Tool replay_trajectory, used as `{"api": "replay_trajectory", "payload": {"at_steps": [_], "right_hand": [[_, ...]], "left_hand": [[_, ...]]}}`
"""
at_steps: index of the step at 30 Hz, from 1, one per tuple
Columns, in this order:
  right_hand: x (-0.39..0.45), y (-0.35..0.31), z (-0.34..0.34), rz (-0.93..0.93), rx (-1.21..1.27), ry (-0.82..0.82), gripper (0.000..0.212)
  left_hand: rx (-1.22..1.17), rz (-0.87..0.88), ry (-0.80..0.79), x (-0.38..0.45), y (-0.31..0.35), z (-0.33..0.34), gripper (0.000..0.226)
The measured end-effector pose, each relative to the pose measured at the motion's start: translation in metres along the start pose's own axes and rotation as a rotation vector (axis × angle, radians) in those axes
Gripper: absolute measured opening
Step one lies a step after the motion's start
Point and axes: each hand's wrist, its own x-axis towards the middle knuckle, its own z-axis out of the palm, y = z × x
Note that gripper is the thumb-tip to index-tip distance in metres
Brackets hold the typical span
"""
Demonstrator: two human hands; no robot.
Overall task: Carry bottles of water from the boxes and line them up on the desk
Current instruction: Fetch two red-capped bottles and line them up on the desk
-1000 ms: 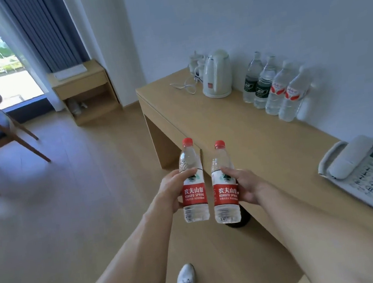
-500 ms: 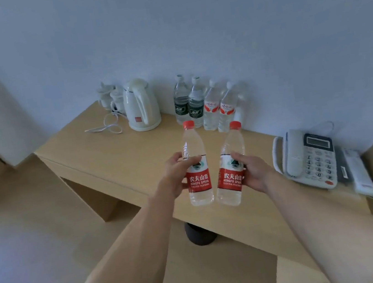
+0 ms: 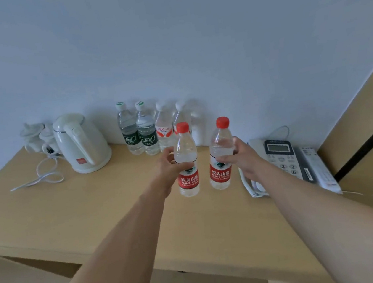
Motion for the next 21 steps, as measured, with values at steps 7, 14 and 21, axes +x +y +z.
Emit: {"api": "replay_trajectory", "payload": {"at_steps": [7,14,21], "right_hand": [[0.027,-0.003,-0.016,-0.027,-0.145,0.044,0.07],[0.044,0.0,-0.021,0.008,-0.242,0.042,0.069],[0.051,0.0,-0.021,0.019,-0.334,0.038,0.074]], "left_hand": [[0.167,0.038,-0.045,0.039,0.004,0.02,0.07],[0.291,0.045,-0.077,0.061,0.008,0.029,0.087],[0.435,0.093,-0.082,0.065,0.015,0.033,0.092]]}}
